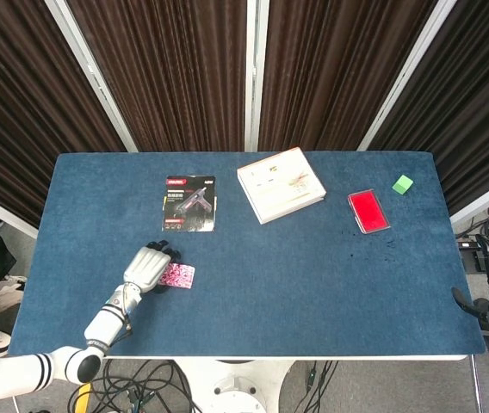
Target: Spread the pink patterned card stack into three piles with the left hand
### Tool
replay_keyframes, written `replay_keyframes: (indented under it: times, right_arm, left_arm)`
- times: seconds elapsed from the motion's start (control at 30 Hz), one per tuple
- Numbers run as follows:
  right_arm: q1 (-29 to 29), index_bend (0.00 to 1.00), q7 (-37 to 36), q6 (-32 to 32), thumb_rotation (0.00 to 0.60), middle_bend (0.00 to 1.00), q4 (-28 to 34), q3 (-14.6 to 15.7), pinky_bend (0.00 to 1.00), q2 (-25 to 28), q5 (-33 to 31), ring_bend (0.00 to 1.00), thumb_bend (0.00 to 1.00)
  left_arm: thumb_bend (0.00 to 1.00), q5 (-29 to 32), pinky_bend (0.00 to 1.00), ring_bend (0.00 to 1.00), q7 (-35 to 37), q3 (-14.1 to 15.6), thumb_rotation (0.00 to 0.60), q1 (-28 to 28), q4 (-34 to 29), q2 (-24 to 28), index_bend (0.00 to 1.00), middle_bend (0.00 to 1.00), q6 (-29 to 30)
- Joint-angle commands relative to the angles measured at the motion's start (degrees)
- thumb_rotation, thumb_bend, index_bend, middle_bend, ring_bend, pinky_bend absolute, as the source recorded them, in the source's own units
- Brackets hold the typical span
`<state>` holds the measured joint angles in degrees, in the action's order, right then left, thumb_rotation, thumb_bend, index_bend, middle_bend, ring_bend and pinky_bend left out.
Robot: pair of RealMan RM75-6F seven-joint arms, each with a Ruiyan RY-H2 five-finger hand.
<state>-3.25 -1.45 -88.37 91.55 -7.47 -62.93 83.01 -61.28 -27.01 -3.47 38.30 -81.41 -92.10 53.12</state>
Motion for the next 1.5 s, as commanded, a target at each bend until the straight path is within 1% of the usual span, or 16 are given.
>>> replay_keyframes:
  times: [0.03,1.03,1.5]
  right_arm:
    - [0.0,0.02,0.0,0.0,0.600,0.00,0.0,0.0,0.00,0.0,0.0,0.00,0.13]
    - [-0.1,0.02,-0.3,0.6,0.600,0.00,0.3,-0.1,0.00,0.2,-0.6,0.00,0.13]
    - [-0.1,0.02,-0.3,0.8,0.600,0.00,0.3,-0.2,0.00,0.3,-0.7,0.00,0.13]
  left_arm:
    - [0.19,0.0,0.21,0.11,-0.3,0.1,0.600,0.0,0.1,-0.1,0.30,0.33,0.1]
    - [0.19,-0.2,0.21,0.12,2.2,-0.3,0.600,0.3,0.3,-0.1,0.32,0.35,-0.9]
    - [0.21,-1.2,0.21,0.12,2.9,-0.3,0.600,0.0,0.5,-0.4,0.34,0.37,-0.1]
